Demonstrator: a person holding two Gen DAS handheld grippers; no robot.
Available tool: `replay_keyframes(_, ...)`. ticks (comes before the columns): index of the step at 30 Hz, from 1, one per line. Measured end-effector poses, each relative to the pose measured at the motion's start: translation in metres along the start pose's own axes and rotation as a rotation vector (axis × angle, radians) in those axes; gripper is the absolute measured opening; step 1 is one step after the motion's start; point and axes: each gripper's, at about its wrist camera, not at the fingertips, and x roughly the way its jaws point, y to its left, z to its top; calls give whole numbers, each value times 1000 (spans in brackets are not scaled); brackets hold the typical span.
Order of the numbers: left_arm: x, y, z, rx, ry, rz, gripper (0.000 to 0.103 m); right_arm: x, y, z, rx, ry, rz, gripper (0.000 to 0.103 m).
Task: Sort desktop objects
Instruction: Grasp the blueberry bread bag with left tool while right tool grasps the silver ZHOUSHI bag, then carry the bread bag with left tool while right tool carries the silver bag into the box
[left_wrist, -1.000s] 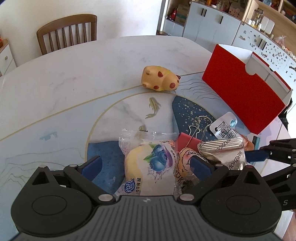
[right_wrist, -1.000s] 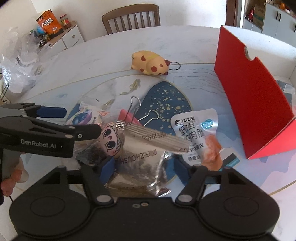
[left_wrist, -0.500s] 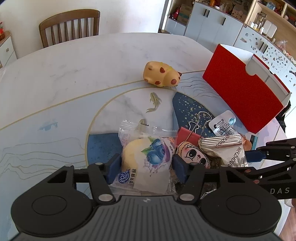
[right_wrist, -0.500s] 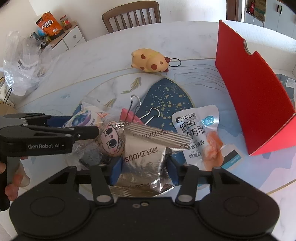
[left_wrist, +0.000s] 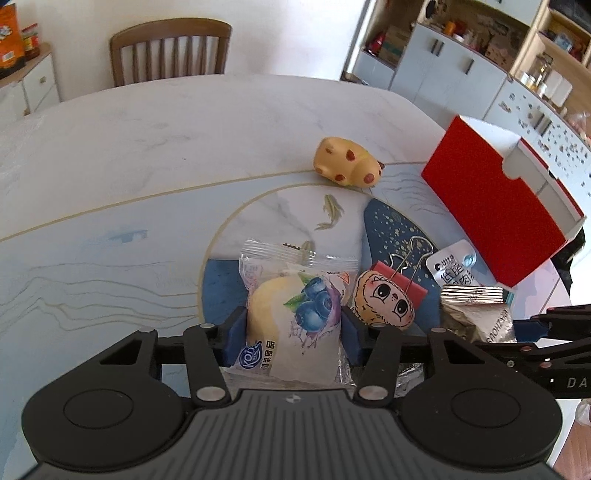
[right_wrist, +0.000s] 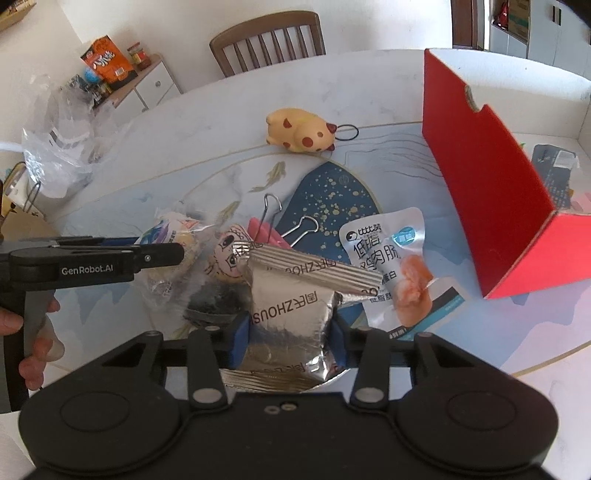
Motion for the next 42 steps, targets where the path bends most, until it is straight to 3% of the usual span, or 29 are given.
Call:
replay_keyframes(11, -45, -20, -6, -25, -43, -35, 51, -37, -11, 2, 36, -37, 32, 43)
replay_keyframes(26, -84, -65, 4, 26, -105, -83, 51, -87, -32, 14, 27, -115, 49, 43)
replay_keyframes(42, -77, -157, 31, 71, -145, -101, 51, -133, -102, 35, 19, -156, 19, 43)
